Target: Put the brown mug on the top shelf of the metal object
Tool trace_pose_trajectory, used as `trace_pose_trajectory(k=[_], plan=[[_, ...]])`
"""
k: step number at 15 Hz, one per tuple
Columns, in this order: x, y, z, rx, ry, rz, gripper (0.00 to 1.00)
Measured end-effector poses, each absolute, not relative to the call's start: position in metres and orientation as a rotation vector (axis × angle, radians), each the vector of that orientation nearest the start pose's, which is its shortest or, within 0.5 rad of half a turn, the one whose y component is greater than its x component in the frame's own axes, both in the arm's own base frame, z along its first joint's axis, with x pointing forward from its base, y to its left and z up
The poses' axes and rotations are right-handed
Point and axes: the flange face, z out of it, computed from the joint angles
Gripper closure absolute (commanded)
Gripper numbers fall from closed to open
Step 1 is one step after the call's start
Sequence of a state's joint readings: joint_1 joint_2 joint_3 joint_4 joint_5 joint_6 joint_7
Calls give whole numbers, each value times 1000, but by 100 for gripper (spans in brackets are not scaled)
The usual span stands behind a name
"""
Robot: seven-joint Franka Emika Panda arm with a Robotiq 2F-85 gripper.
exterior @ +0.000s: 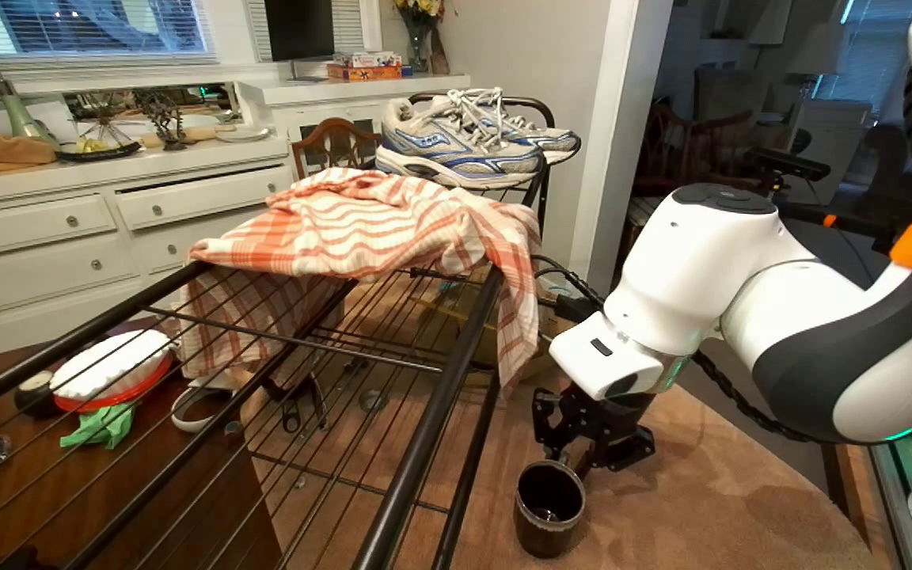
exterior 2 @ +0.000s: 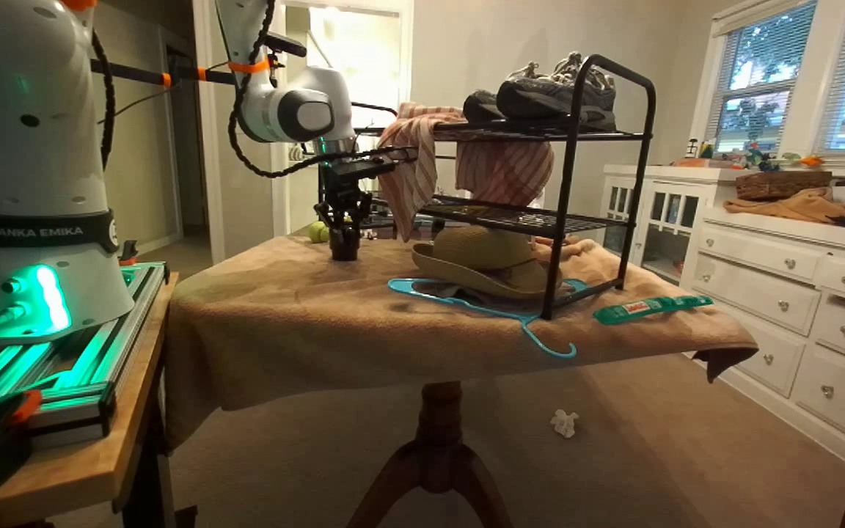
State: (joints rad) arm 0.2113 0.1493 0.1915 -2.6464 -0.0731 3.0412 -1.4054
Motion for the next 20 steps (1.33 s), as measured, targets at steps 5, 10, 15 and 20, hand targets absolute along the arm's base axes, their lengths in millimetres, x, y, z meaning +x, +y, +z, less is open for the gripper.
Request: trace_pose_trajectory(k=[5,10,15,20], plan=[[409,187,219,1805,2411,344,96],[399,181,218,1900,2344,368,96],[379,169,229,2092,2199,386,96],[384,161,283,2220,2081,363,96]])
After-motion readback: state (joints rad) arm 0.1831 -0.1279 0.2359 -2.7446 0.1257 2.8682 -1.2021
